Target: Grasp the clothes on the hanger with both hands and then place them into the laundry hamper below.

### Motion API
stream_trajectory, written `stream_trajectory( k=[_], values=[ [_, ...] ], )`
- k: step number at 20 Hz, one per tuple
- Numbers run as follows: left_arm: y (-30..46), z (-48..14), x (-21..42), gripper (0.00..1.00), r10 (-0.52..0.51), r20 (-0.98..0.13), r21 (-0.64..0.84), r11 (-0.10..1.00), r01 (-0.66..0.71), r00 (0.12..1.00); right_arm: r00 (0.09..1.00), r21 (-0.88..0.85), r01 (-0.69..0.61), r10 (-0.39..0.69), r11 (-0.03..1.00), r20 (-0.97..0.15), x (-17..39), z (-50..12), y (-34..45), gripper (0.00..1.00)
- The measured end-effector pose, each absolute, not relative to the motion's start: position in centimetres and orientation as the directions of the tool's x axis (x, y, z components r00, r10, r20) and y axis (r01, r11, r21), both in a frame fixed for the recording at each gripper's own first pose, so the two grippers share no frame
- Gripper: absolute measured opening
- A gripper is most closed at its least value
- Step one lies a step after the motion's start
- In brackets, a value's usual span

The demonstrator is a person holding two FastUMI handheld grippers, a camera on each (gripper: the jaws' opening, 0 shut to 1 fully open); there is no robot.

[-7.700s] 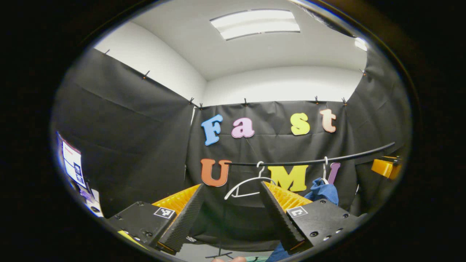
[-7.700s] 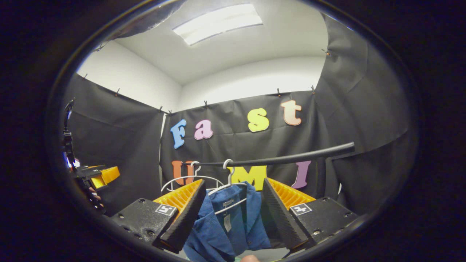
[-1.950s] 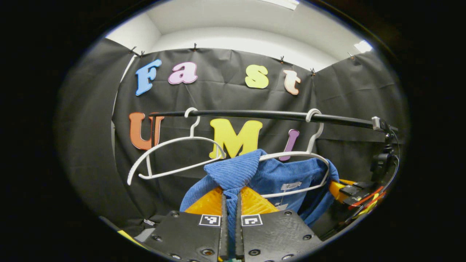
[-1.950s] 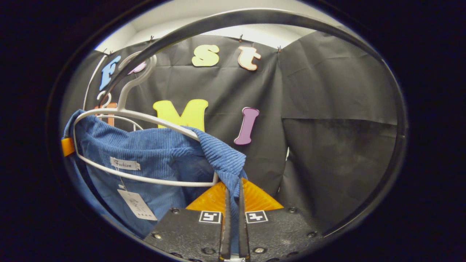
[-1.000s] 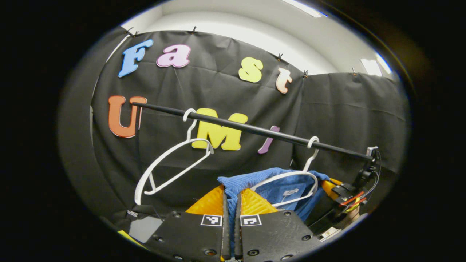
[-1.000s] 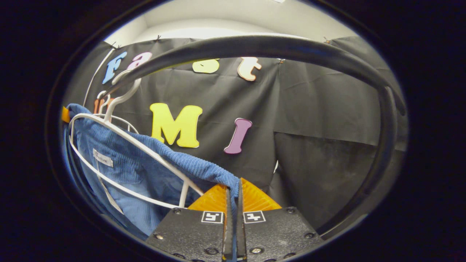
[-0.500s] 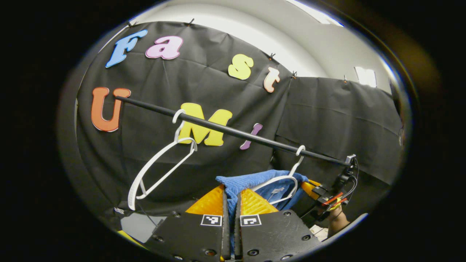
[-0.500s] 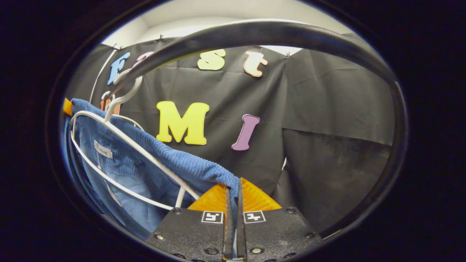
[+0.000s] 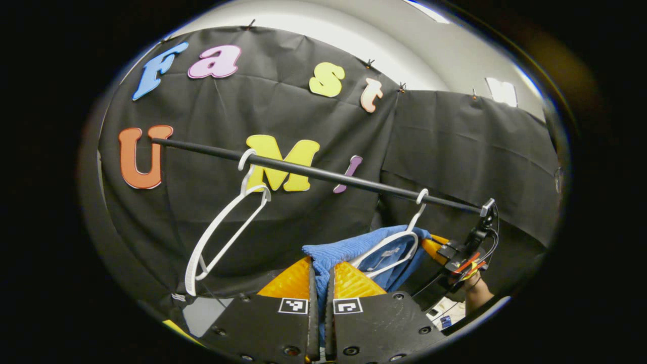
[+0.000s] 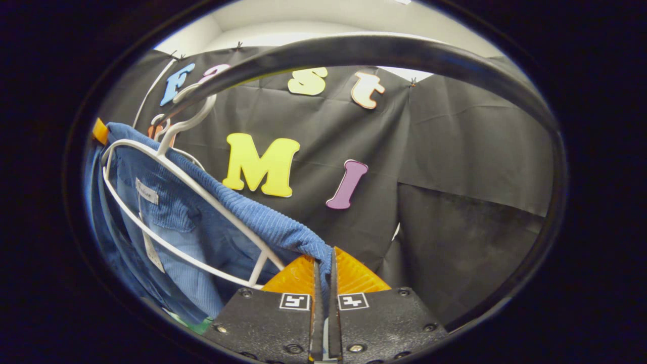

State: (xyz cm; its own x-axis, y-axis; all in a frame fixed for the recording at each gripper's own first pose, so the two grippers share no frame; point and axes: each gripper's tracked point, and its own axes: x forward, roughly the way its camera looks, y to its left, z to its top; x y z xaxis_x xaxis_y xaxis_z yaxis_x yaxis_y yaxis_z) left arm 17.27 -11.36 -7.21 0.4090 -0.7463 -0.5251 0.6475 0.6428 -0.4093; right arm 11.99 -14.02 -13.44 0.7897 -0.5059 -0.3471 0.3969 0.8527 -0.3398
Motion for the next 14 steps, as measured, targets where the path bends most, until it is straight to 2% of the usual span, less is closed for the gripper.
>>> stream_trajectory(
  k=[6, 14],
  values=[
    [-11.5, -9.2, 17.4, 0.04, -0.755, -0.557, -0.431, 0.618, 0.658, 0.345, 0.775, -0.345, 0.397, -0.511, 0.851, -0.371, 11.6, -14.5, -14.3, 0.07],
    [-11.4, -12.0, 17.4, 0.05, -0.727, -0.613, -0.323, 0.586, 0.743, 0.307, 0.752, -0.395, 0.404, -0.546, 0.825, -0.37, 11.8, -14.2, -14.6, 0.07]
  ],
)
